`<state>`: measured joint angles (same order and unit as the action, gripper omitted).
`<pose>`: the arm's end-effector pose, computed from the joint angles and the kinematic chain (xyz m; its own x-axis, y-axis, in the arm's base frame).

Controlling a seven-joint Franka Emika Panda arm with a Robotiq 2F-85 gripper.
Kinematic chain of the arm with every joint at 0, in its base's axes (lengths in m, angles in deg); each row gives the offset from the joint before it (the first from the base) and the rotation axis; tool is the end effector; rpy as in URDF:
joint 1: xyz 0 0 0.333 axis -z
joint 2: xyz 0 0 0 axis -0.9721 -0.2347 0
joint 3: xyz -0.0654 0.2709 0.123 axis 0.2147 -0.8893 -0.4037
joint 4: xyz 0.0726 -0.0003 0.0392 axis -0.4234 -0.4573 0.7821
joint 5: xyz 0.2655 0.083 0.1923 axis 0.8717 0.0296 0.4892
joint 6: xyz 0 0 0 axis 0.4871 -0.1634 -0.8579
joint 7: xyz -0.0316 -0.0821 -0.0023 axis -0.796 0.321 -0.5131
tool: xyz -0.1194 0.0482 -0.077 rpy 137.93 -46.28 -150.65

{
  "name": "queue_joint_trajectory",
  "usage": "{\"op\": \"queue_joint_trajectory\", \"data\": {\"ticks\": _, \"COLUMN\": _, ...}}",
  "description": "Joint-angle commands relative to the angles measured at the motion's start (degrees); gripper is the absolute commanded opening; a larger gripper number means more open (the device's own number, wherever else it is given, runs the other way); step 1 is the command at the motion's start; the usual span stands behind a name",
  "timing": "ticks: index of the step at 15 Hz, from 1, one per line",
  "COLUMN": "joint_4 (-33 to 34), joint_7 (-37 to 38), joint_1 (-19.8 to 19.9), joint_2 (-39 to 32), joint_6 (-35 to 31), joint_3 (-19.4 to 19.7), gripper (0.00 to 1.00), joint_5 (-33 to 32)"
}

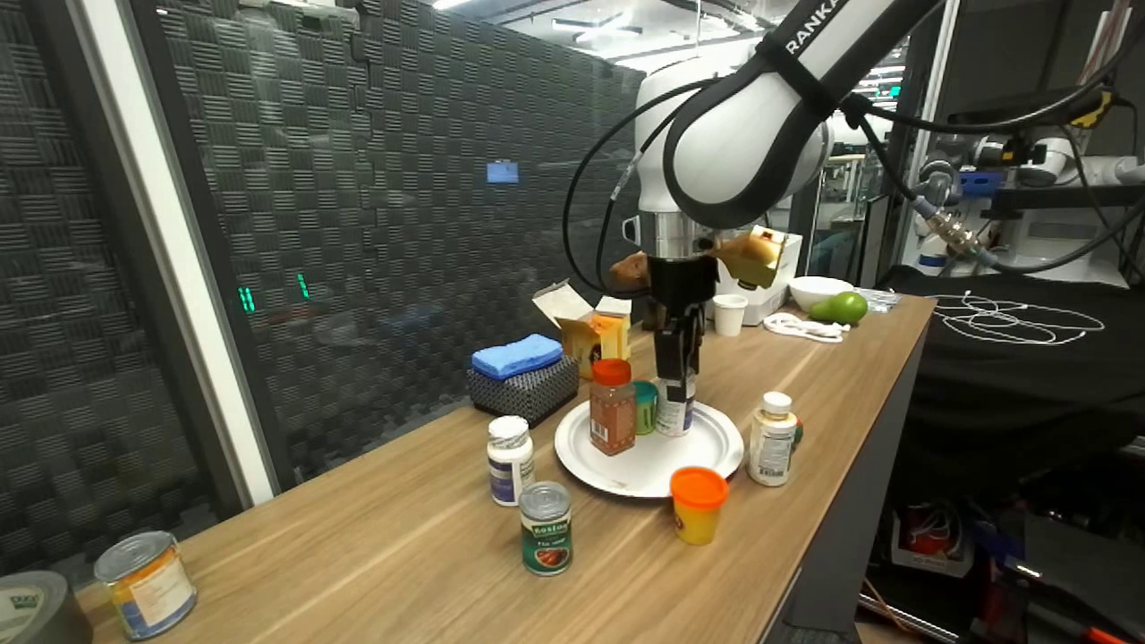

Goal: Pick up the bottles and small containers from the table and put them on the white plate.

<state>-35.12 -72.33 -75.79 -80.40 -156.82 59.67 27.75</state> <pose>0.5230 -0.0207 0.2719 0.9498 0.3088 -0.0500 0.3123 -0.9447 0.1001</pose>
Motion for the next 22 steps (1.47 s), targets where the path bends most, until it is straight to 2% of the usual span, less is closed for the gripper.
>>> {"op": "queue_joint_trajectory", "data": {"ticks": 1, "joint_4": -3.1, "joint_7": 0.7, "joint_1": 0.9, "joint_2": 5.1, "joint_6": 0.4, "joint_3": 0.3, "gripper": 1.00, "joint_5": 0.0}}
{"op": "queue_joint_trajectory", "data": {"ticks": 5, "joint_4": -7.4, "joint_7": 4.8, "joint_1": 1.6, "joint_2": 11.6, "joint_6": 4.1, "joint_3": 1.4, "gripper": 1.00, "joint_5": 0.9}}
{"op": "queue_joint_trajectory", "data": {"ticks": 11, "joint_4": -16.9, "joint_7": 8.1, "joint_1": 1.8, "joint_2": 23.0, "joint_6": 8.2, "joint_3": 1.7, "gripper": 1.00, "joint_5": 7.6}}
{"op": "queue_joint_trajectory", "data": {"ticks": 16, "joint_4": -22.5, "joint_7": 13.2, "joint_1": 1.6, "joint_2": 26.6, "joint_6": 3.9, "joint_3": 0.7, "gripper": 1.00, "joint_5": 6.2}}
{"op": "queue_joint_trajectory", "data": {"ticks": 22, "joint_4": -24.7, "joint_7": 16.4, "joint_1": 1.1, "joint_2": 26.0, "joint_6": -1.9, "joint_3": -1.2, "gripper": 1.00, "joint_5": 4.9}}
